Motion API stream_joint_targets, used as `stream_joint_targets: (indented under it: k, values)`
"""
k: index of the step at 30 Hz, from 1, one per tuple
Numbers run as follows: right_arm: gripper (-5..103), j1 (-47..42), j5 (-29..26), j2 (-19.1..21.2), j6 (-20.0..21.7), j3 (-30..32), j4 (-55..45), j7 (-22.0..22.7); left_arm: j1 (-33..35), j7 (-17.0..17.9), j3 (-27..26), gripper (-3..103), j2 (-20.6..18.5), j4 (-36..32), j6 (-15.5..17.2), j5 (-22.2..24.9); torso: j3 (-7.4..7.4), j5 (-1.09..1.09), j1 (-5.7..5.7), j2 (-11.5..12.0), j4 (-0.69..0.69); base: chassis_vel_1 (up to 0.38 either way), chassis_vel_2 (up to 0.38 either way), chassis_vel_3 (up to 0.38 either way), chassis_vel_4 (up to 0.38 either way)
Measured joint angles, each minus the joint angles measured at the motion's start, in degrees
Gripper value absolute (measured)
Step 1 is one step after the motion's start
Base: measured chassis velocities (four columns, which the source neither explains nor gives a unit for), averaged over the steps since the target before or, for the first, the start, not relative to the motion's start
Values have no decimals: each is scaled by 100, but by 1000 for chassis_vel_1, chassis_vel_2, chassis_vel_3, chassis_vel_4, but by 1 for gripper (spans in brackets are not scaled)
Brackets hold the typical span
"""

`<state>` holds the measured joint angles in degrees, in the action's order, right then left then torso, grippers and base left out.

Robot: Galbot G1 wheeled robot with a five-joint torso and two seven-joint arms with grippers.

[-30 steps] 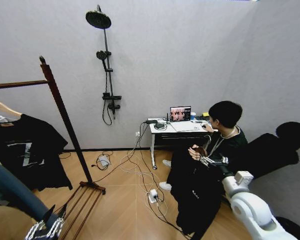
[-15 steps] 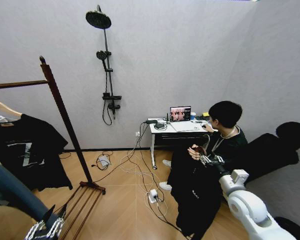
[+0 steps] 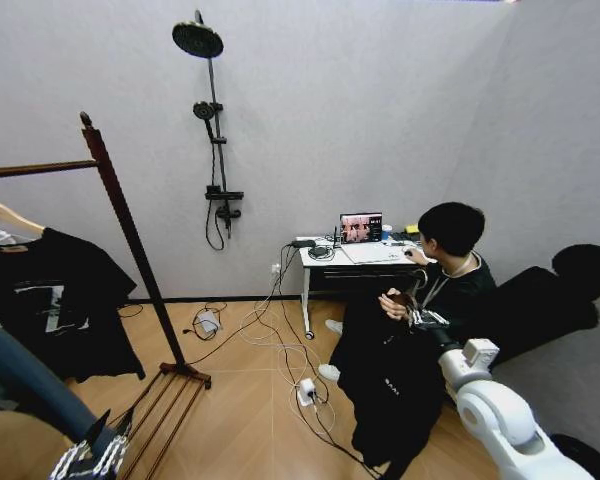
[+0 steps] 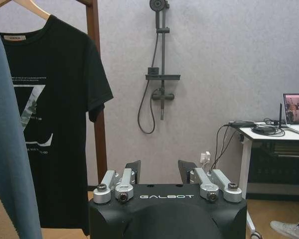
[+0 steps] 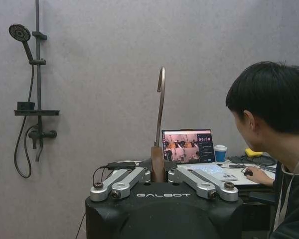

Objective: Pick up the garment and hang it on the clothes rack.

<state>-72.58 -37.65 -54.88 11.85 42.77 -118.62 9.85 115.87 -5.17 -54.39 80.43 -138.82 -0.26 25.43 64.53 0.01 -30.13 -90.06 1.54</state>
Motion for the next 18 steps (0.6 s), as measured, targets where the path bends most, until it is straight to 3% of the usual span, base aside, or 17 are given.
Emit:
stream_joint_targets:
  k: [18]
  values:
    - [9, -658, -259, -91, -442, 575, -890, 23, 0, 0, 0, 46, 0, 0, 0, 0, 0, -1, 0, 0, 0, 0, 0, 0, 0]
